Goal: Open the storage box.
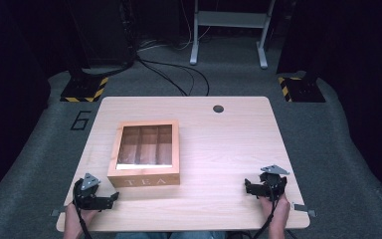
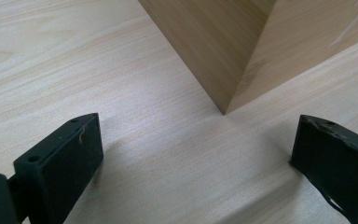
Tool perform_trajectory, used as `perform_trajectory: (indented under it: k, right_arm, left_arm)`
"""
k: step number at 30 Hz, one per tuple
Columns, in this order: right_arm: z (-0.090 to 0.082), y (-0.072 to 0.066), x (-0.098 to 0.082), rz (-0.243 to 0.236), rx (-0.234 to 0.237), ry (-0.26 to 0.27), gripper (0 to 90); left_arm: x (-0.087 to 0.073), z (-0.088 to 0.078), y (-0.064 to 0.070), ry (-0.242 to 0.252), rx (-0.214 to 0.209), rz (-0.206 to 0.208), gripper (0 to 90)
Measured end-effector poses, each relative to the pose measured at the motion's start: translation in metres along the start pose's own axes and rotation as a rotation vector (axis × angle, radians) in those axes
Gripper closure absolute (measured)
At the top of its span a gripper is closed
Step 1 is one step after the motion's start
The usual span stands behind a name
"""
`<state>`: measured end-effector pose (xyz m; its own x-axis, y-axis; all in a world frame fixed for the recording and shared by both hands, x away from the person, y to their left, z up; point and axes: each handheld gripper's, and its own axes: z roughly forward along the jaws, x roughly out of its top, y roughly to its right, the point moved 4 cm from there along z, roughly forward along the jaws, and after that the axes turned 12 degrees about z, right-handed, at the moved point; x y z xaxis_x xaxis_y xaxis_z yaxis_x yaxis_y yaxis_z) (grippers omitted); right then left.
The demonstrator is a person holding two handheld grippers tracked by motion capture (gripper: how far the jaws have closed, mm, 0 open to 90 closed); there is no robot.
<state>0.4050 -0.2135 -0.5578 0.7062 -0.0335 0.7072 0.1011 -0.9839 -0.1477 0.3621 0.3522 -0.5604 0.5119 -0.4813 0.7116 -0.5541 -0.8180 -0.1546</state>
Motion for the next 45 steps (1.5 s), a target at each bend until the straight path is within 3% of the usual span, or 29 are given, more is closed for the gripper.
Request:
perform_trajectory:
  k: [19,22,24,26,29,30,33,34,38,45]
  right_arm:
    - [0.0,0.0,0.0,0.0,0.0,0.0,1.6]
    - [0.0,0.0,0.0,0.0,0.0,0.0,1.6]
    - [0.0,0.0,0.0,0.0,0.0,0.0,1.6]
    - [0.0,0.0,0.0,0.0,0.0,0.0,1.6]
    - [0.0,0.0,0.0,0.0,0.0,0.0,1.6]
    - [0.0,0.0,0.0,0.0,0.0,0.0,1.7]
    - [0.0,0.0,0.0,0.0,0.0,0.0,1.7]
    - [0.0,0.0,0.0,0.0,0.0,0.0,1.7]
    - [0.0,0.0,0.0,0.0,0.0,0.001,1.8]
    - [0.0,0.0,0.0,-0.002,0.001,0.0,1.8]
  left_arm:
    - [0.001,0.0,0.001,-0.007,-0.014,0.006,0.0]
    - [0.002,-0.002,0.001,0.039,-0.011,0.001,0.1]
    - [0.003,-0.003,0.002,0.044,-0.019,-0.004,0.1]
    - [0.005,-0.006,0.003,0.105,-0.028,-0.022,0.8]
    - [0.008,-0.007,0.003,0.142,-0.027,-0.038,1.6]
    - [0.014,-0.012,0.003,0.184,-0.029,-0.044,3.0]
    - [0.019,-0.016,0.002,0.22,-0.035,-0.039,6.2]
    - [0.025,-0.02,0.001,0.25,-0.061,-0.042,7.7]
    - [0.031,-0.021,0.001,0.291,-0.076,-0.037,11.9]
    - [0.036,-0.02,0.003,0.303,-0.082,-0.01,18.2]
